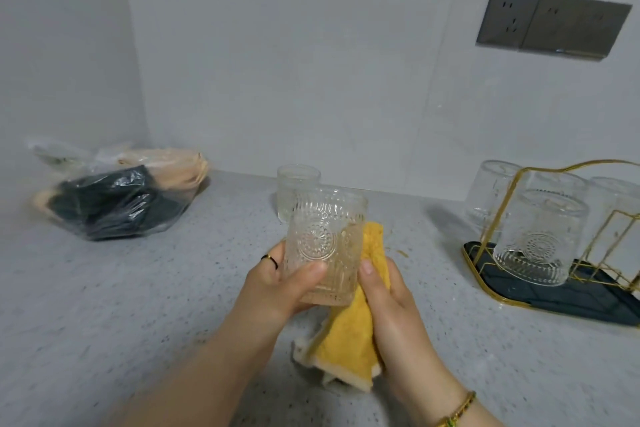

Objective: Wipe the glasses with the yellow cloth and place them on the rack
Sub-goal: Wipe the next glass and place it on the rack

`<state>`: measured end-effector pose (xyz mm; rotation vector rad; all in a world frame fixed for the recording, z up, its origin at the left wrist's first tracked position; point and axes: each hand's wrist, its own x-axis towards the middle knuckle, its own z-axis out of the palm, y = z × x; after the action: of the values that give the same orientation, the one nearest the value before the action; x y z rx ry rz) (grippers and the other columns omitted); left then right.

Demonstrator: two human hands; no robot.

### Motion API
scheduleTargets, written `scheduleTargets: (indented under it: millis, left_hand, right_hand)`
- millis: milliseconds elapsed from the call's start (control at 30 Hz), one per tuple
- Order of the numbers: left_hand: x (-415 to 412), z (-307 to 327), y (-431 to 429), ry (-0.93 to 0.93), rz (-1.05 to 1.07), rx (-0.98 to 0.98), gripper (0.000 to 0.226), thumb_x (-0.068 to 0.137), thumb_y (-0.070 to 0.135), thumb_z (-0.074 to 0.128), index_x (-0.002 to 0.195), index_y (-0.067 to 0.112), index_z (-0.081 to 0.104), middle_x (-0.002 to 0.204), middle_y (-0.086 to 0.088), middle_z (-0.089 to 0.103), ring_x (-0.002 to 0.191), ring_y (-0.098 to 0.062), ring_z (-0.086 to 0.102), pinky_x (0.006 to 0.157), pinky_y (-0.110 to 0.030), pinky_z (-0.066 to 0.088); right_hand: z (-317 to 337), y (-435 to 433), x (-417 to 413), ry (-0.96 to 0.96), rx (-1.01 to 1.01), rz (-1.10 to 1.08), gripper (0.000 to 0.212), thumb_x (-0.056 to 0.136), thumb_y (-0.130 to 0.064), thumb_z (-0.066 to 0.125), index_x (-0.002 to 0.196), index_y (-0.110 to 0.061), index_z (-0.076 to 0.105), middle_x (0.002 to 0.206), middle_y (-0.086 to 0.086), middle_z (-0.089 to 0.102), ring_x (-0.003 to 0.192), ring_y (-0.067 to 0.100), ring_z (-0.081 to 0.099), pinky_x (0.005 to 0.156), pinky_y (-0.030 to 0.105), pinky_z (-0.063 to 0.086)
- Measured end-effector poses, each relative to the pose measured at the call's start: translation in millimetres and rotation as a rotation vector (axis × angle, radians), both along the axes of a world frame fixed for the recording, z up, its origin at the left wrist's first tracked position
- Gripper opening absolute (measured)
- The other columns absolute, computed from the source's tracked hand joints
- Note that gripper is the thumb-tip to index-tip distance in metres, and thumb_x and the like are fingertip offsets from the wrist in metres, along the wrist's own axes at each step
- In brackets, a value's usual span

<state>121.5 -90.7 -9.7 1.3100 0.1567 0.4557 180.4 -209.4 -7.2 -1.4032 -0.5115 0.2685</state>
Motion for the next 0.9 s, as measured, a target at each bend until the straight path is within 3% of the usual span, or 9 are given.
scheduleTargets:
  millis: [100, 200, 267, 367, 467, 600, 667, 767, 900]
  left_hand:
    - [1, -2, 2, 0.041, 0.058, 0.001, 0.049, 0.062, 0.031, 0.066, 0.11, 0.02, 0.061, 0.099, -0.003, 0.074, 0.092, -0.018, 0.07, 0.081, -0.032, 0.057]
    - [3, -2, 1, 0.111, 0.078, 0.025, 0.042, 0.066, 0.031, 0.071, 0.105, 0.018, 0.064, 0.095, -0.005, 0.074, 0.09, -0.022, 0.07, 0.08, -0.035, 0.056]
    - [3, -2, -4, 0.129, 0.037, 0.02, 0.042, 0.062, 0.031, 0.068, 0.101, 0.019, 0.065, 0.092, -0.004, 0.075, 0.088, -0.02, 0.071, 0.074, -0.03, 0.058]
    - [0, -3, -10, 0.083, -0.039, -0.001, 0.059, 0.052, 0.036, 0.071, 0.107, 0.018, 0.061, 0.098, -0.004, 0.074, 0.091, -0.02, 0.07, 0.074, -0.03, 0.058]
    - [-2, -3, -12, 0.05, -0.029, -0.027, 0.073, 0.048, 0.043, 0.069, 0.114, 0.016, 0.059, 0.103, -0.006, 0.073, 0.094, -0.022, 0.07, 0.078, -0.033, 0.058]
    - [-3, 0, -3, 0.057, 0.135, -0.122, 0.072, 0.055, 0.039, 0.078, 0.118, 0.01, 0.057, 0.104, -0.009, 0.071, 0.088, -0.019, 0.071, 0.077, -0.031, 0.058]
    - [-3, 2, 4, 0.093, 0.214, -0.143, 0.074, 0.054, 0.044, 0.065, 0.119, 0.01, 0.056, 0.105, -0.009, 0.07, 0.087, -0.019, 0.071, 0.077, -0.03, 0.058]
    - [-1, 2, 4, 0.15, 0.199, -0.093, 0.058, 0.068, 0.037, 0.07, 0.117, 0.008, 0.058, 0.103, -0.012, 0.07, 0.09, -0.022, 0.069, 0.077, -0.032, 0.056]
    - [-4, -2, -8, 0.082, 0.008, 0.015, 0.072, 0.052, 0.046, 0.068, 0.116, 0.015, 0.058, 0.103, -0.005, 0.073, 0.094, -0.02, 0.07, 0.078, -0.032, 0.057]
  right_hand:
    - [-5, -4, -8, -0.215, -0.035, -0.141, 0.012, 0.082, -0.039, 0.055, 0.083, -0.028, 0.059, 0.081, -0.011, 0.062, 0.076, 0.004, 0.058, 0.066, 0.011, 0.045]
    - [-8, -1, -14, -0.638, -0.176, -0.208, 0.033, 0.068, -0.053, 0.047, 0.098, -0.042, 0.053, 0.119, -0.029, 0.044, 0.103, -0.013, 0.046, 0.077, 0.004, 0.041]
    - [-7, -2, -12, -0.756, -0.237, -0.234, 0.035, 0.069, -0.054, 0.044, 0.103, -0.054, 0.041, 0.127, -0.042, 0.024, 0.113, -0.014, 0.037, 0.077, 0.003, 0.04]
    - [2, -8, -5, -0.636, -0.139, -0.25, 0.035, 0.068, -0.055, 0.04, 0.102, -0.058, 0.046, 0.128, -0.037, 0.028, 0.112, -0.024, 0.031, 0.083, -0.003, 0.032]
    - [4, -12, 3, -0.427, -0.074, -0.161, 0.046, 0.069, -0.057, 0.044, 0.111, -0.04, 0.051, 0.116, -0.013, 0.055, 0.108, -0.002, 0.05, 0.091, 0.015, 0.042]
    - [-5, -5, -1, -0.33, -0.116, -0.027, 0.005, 0.081, -0.037, 0.058, 0.08, -0.033, 0.061, 0.069, -0.023, 0.06, 0.066, -0.006, 0.054, 0.061, 0.01, 0.041]
    - [-12, -1, -7, -0.461, -0.178, -0.039, 0.014, 0.07, -0.049, 0.054, 0.081, -0.043, 0.06, 0.084, -0.026, 0.059, 0.082, -0.006, 0.054, 0.069, 0.007, 0.04]
    - [-13, 1, -14, -0.629, -0.23, -0.101, 0.039, 0.065, -0.052, 0.046, 0.101, -0.049, 0.06, 0.12, -0.028, 0.043, 0.107, -0.013, 0.043, 0.081, 0.003, 0.038]
    - [2, -7, -7, -0.573, -0.135, -0.176, 0.042, 0.067, -0.053, 0.041, 0.109, -0.051, 0.047, 0.126, -0.019, 0.04, 0.112, -0.017, 0.038, 0.087, 0.0, 0.033]
